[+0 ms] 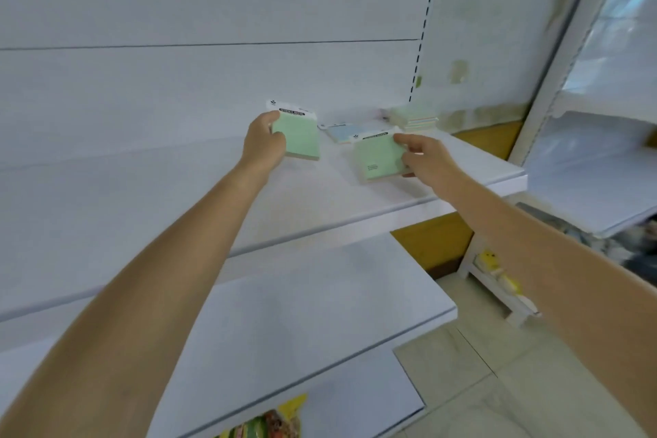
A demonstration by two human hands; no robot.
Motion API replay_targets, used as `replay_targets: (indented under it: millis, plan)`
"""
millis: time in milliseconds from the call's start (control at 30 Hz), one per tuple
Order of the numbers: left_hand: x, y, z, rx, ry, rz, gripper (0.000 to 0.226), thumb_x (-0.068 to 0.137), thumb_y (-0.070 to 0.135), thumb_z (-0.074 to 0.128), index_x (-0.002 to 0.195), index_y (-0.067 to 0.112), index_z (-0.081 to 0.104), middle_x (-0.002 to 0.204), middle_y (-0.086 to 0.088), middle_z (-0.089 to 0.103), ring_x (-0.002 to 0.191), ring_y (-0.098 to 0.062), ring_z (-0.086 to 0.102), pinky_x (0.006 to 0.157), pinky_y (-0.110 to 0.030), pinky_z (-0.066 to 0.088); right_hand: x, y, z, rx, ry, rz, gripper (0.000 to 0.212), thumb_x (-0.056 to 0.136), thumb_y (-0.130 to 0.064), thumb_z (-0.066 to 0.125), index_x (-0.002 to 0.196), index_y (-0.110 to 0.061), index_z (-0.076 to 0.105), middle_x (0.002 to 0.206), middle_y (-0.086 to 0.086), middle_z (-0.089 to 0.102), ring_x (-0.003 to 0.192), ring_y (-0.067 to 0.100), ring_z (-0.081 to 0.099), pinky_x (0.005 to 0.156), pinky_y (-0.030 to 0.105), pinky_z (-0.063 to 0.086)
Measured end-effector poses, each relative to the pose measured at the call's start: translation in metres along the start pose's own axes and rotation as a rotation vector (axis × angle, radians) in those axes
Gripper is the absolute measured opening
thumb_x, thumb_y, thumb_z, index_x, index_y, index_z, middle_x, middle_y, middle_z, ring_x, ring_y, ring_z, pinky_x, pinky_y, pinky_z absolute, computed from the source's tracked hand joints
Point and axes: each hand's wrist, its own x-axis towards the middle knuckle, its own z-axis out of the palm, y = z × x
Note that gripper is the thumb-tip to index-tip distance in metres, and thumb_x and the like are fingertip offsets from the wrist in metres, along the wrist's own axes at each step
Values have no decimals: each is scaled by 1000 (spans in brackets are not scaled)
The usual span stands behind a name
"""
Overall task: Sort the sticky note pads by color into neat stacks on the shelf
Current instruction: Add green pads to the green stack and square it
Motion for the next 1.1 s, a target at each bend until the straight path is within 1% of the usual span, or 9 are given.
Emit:
replay_targets:
  millis: [233, 500, 567, 700, 867, 933, 967, 1000, 1100]
  plan:
    - [29, 27, 85, -1, -46, 34, 53, 83, -6, 37, 134, 8, 45, 137, -26, 43, 126, -35, 46, 105, -45, 43, 61, 25, -58, 3, 87, -5, 43, 93, 0, 40, 134, -10, 48, 138, 10, 45, 101, 19, 48, 89, 30, 50]
    - [96, 45, 148, -113, -5, 0, 52, 85, -6, 36, 134, 9, 45, 136, -21, 46, 115, -31, 52, 101, -45, 47, 154, 26, -99, 53, 144, -41, 47, 90, 0, 37, 135, -11, 46, 118, 6, 49, 98, 19, 50, 92, 38, 49]
    - [106, 46, 160, -125, 15, -8, 53, 84, -6, 36, 134, 9, 45, 137, -20, 46, 121, -31, 50, 104, -45, 44, 174, 24, -104, 37, 131, -45, 46, 91, 0, 37, 135, -11, 46, 115, 2, 48, 99, 17, 49, 89, 32, 49]
    - [122, 47, 179, -127, 48, -13, 54, 86, -4, 36, 136, 13, 44, 126, -12, 52, 115, -25, 51, 105, -41, 44, 211, 23, -108, -1, 56, -56, 43, 93, -1, 38, 135, -9, 46, 131, 10, 50, 99, 15, 47, 93, 31, 48]
    - [143, 58, 200, -168, 161, -28, 52, 88, -4, 37, 137, 12, 43, 91, 3, 49, 94, -18, 47, 73, -24, 48, 248, 33, -104, -97, -126, -71, 39, 93, -5, 41, 131, -1, 49, 135, 19, 52, 94, 18, 50, 90, 36, 49]
    - [144, 62, 211, -181, 185, -41, 51, 88, -4, 38, 137, 11, 43, 88, 4, 47, 94, -18, 47, 67, -19, 46, 256, 44, -102, -186, -142, -118, 34, 89, -4, 41, 116, 8, 57, 116, 30, 60, 81, 23, 55, 76, 37, 48]
    - [144, 63, 217, -190, 191, -47, 51, 89, -5, 38, 137, 11, 43, 89, 4, 48, 95, -18, 48, 67, -18, 46, 259, 49, -101, -233, -153, -134, 28, 87, -4, 40, 98, 7, 63, 91, 30, 63, 69, 25, 54, 64, 34, 44]
    - [143, 63, 222, -199, 196, -49, 51, 89, -5, 38, 137, 10, 43, 91, 3, 49, 95, -17, 48, 68, -18, 47, 262, 53, -100, -280, -168, -147, 20, 85, -4, 39, 79, -1, 57, 67, 20, 51, 56, 22, 42, 54, 30, 34]
    - [139, 65, 235, -213, 218, -53, 50, 88, -5, 39, 136, 9, 44, 103, -5, 47, 95, -19, 49, 66, -19, 47, 268, 58, -97, -331, -207, -187, 28, 83, -2, 37, 61, -17, 30, 60, 2, 20, 54, 14, 18, 51, 30, 12]
